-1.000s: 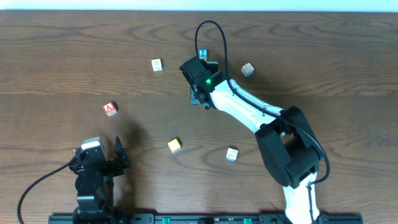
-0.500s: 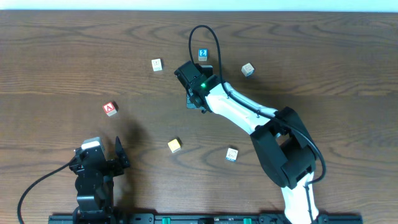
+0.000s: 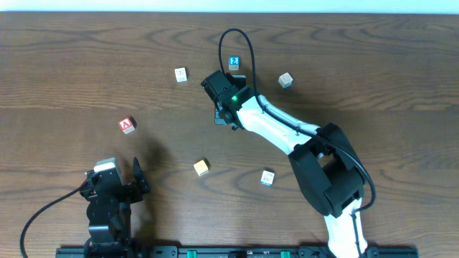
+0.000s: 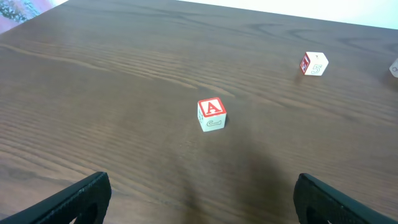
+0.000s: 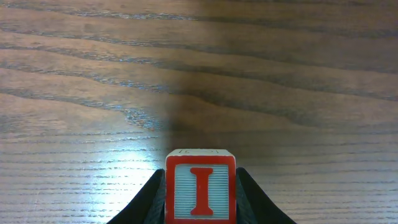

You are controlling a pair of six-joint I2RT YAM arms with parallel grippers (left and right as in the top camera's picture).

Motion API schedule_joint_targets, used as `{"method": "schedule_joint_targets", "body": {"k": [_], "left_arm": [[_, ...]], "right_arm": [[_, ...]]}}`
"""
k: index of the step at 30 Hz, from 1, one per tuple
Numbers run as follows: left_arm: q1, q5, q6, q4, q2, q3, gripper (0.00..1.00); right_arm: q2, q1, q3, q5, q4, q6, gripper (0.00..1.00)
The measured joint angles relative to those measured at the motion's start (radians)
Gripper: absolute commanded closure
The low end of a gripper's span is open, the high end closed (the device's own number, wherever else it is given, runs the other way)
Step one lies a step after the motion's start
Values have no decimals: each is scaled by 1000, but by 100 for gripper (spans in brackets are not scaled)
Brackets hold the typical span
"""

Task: Spell out Ai2
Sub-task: 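Carry the I block left and place it at table center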

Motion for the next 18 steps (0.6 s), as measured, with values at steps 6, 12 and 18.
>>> {"method": "schedule_joint_targets", "body": {"k": [6,12,18], "left_arm": [[0,0,0,0,0,0,5],[0,0,0,0,0,0,5],[0,0,0,0,0,0,5]], "right_arm": [[0,0,0,1,1,0,99],[1,0,0,11,-2,0,99],[1,0,0,15,-5,8,98]]}}
